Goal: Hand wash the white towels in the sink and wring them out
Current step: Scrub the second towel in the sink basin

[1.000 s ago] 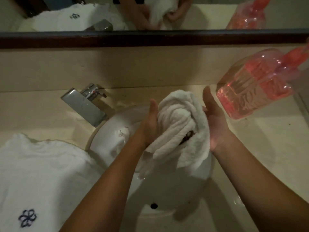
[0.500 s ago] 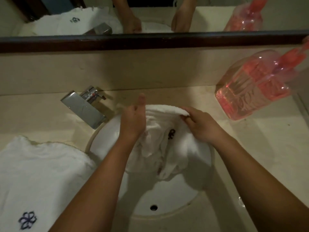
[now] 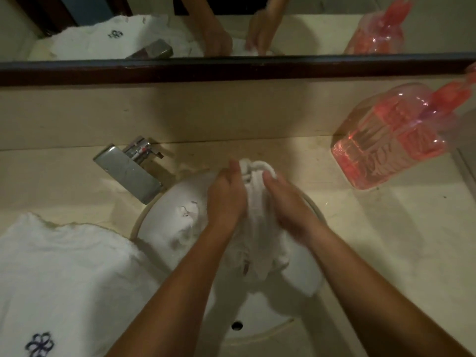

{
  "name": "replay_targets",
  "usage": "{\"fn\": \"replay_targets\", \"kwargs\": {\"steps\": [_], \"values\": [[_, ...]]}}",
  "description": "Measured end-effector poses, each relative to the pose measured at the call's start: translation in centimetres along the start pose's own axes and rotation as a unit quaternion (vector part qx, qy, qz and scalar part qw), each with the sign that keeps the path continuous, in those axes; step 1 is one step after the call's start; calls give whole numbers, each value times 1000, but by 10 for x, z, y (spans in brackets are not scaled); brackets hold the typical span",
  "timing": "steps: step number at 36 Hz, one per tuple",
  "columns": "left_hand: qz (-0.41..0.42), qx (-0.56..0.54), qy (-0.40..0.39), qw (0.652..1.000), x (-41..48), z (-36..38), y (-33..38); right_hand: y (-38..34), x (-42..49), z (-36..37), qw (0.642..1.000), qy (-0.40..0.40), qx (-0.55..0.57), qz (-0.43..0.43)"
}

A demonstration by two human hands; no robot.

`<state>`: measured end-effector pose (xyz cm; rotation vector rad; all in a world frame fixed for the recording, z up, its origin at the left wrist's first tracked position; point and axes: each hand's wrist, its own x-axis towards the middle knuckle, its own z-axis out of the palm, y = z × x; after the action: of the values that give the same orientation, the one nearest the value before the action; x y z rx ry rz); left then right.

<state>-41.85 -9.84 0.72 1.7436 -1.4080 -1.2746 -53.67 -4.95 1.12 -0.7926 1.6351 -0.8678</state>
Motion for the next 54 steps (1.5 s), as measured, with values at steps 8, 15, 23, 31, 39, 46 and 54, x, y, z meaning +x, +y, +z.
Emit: {"fn": "replay_targets", "kwargs": {"steps": [8, 15, 23, 31, 39, 46, 54], "values": [[7, -43, 1, 999, -13, 15, 8, -14, 2, 30, 990, 133, 50, -11], [-46, -83, -17, 995, -7, 10, 11, -6, -12, 34, 988, 142, -20, -59], [-87, -112, 36, 989, 1, 5, 18, -8, -19, 41, 986, 122, -52, -97], [-65, -99, -1, 993, -20, 18, 12, -13, 2, 24, 986, 151, -53, -54], [-85, -102, -27, 991, -15, 11, 11, -8, -3, 31, 984, 154, -57, -69], [-107, -165, -98, 976, -9, -3, 17, -4, 26, -1, 995, 78, 27, 48], [-140, -254, -202, 936, 11, -52, 4, 17, -7, -36, 986, -143, 39, 73]]}}
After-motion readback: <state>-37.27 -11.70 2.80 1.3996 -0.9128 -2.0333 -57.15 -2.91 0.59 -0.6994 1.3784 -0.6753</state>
